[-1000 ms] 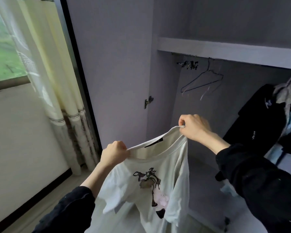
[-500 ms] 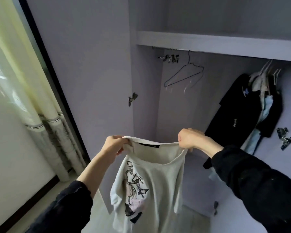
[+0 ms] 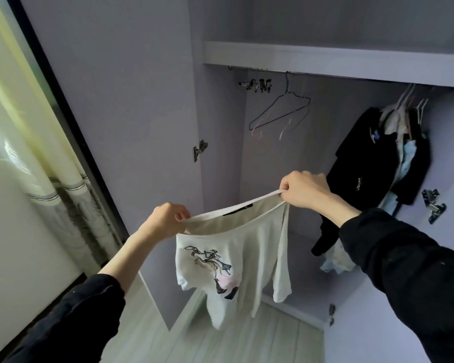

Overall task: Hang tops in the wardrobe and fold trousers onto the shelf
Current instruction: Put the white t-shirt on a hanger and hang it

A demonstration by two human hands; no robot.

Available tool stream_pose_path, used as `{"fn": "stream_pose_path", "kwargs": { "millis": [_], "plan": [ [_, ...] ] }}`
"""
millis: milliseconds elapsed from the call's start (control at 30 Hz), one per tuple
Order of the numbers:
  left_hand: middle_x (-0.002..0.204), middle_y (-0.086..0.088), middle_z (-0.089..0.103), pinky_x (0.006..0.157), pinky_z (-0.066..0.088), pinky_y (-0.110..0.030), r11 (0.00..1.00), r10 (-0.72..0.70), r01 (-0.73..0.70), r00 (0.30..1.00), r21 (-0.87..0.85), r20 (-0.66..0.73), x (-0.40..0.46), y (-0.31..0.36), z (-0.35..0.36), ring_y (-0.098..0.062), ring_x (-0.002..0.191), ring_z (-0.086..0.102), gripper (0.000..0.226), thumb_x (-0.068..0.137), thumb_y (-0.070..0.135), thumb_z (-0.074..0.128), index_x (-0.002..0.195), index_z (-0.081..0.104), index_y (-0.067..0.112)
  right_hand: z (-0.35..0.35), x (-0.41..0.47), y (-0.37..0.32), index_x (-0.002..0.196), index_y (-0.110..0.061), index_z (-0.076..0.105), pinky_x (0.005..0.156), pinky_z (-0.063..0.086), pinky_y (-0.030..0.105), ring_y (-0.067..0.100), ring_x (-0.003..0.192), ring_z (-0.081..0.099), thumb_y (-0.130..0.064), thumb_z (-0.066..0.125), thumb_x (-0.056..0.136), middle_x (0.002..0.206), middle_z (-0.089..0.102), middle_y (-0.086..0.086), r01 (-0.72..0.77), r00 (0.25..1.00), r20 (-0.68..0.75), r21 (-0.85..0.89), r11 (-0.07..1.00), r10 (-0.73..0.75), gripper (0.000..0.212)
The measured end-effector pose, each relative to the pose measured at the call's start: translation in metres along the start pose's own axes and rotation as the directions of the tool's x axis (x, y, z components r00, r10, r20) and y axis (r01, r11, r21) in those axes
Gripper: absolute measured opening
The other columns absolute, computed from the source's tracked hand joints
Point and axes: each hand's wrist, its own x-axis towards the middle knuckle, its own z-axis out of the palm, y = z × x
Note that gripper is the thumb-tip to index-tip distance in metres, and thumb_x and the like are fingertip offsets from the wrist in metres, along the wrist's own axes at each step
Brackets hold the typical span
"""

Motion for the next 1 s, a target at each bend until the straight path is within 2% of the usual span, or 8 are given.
{"fn": "stream_pose_path", "kwargs": {
  "millis": [100,233,333,433,533,700,867,1000],
  "plan": [
    [0.078,-0.008,0.063,0.064,0.047,-0.021,0.938,-0.049,0.049,0.999,-0.343,0.009,0.001,0.008,-0.008,-0.016,0.065,0.054,0.024,0.079,-0.004,0.055,0.08,0.067,0.017,-0.007,0.002,0.003,0.092,-0.027,0.062,0.081,0.024,0.035,0.023,0.088,0.058,-0.012,0.051,0.083,0.091,0.065,-0.003,0.023,0.995,-0.093,-0.091,0.996,-0.031,0.021],
    [0.067,-0.003,0.053,0.035,0.03,-0.006,0.55,-0.382,0.118,0.916,-0.827,-0.124,0.008,0.024,-0.009,-0.011,0.057,0.043,0.028,0.081,-0.013,0.046,0.081,0.064,0.008,-0.004,-0.003,0.01,0.11,-0.022,0.059,0.085,0.024,0.033,0.024,0.089,0.058,-0.001,0.048,0.081,0.111,0.056,-0.005,0.296,0.903,-0.296,-0.095,0.95,-0.311,0.037],
    [0.083,-0.006,0.059,0.047,0.041,-0.008,0.382,-0.505,0.117,0.857,-0.917,-0.101,0.012,0.026,-0.001,-0.013,0.065,0.049,0.036,0.083,-0.013,0.039,0.1,0.064,0.008,0.005,-0.01,0.013,0.099,-0.02,0.064,0.087,0.025,0.03,0.025,0.08,0.054,0.002,0.046,0.08,0.103,0.06,-0.007,0.427,0.837,-0.355,-0.05,0.903,-0.416,0.034],
    [0.105,-0.006,0.065,0.089,0.043,-0.032,0.629,-0.505,0.199,0.84,-0.751,-0.2,0.008,0.023,0.017,-0.027,0.095,0.057,0.035,0.083,-0.002,0.043,0.1,0.065,0.02,0.007,-0.013,0.017,0.087,-0.019,0.064,0.082,0.025,0.028,0.019,0.08,0.052,0.0,0.047,0.08,0.083,0.056,-0.011,0.334,0.921,-0.276,0.197,0.922,-0.275,0.026],
    [0.105,-0.005,0.066,0.099,0.026,-0.037,0.909,-0.306,0.162,0.885,-0.385,-0.35,0.001,0.023,0.025,-0.031,0.109,0.052,0.035,0.084,0.004,0.044,0.108,0.064,0.021,0.012,-0.015,0.023,0.075,-0.024,0.061,0.071,0.036,0.029,0.019,0.076,0.053,-0.003,0.05,0.08,0.071,0.059,-0.009,0.138,0.99,-0.069,0.416,0.899,-0.12,0.024],
    [0.091,-0.002,0.068,0.087,0.02,-0.031,0.96,-0.152,0.056,0.927,-0.274,-0.342,0.008,0.023,0.017,-0.026,0.09,0.05,0.023,0.085,0.019,0.048,0.098,0.067,0.019,0.02,-0.014,0.033,0.075,-0.011,0.066,0.067,0.037,0.029,0.016,0.076,0.051,-0.007,0.055,0.081,0.071,0.057,0.0,-0.071,0.984,0.177,0.56,0.826,-0.036,0.014],
    [0.092,-0.007,0.067,0.089,0.024,-0.031,0.993,-0.025,0.004,0.985,-0.121,-0.17,0.015,0.018,0.016,-0.03,0.095,0.051,0.028,0.084,0.02,0.043,0.099,0.067,0.019,0.03,-0.024,0.034,0.065,-0.01,0.06,0.056,0.031,0.024,0.007,0.056,0.038,-0.012,0.055,0.079,0.042,0.045,-0.015,-0.023,0.98,0.189,0.437,0.899,-0.068,0.016],
    [0.087,-0.009,0.067,0.087,0.031,-0.031,0.99,0.052,-0.048,0.998,-0.129,0.03,0.015,0.009,0.023,-0.028,0.089,0.051,0.043,0.058,0.027,0.032,0.084,0.066,0.023,0.043,-0.023,0.037,0.061,-0.021,0.055,0.062,0.041,0.03,0.014,0.064,0.046,-0.025,0.056,0.076,0.054,0.049,-0.008,0.058,0.972,0.206,0.253,0.966,-0.112,0.016]
  ]
}}
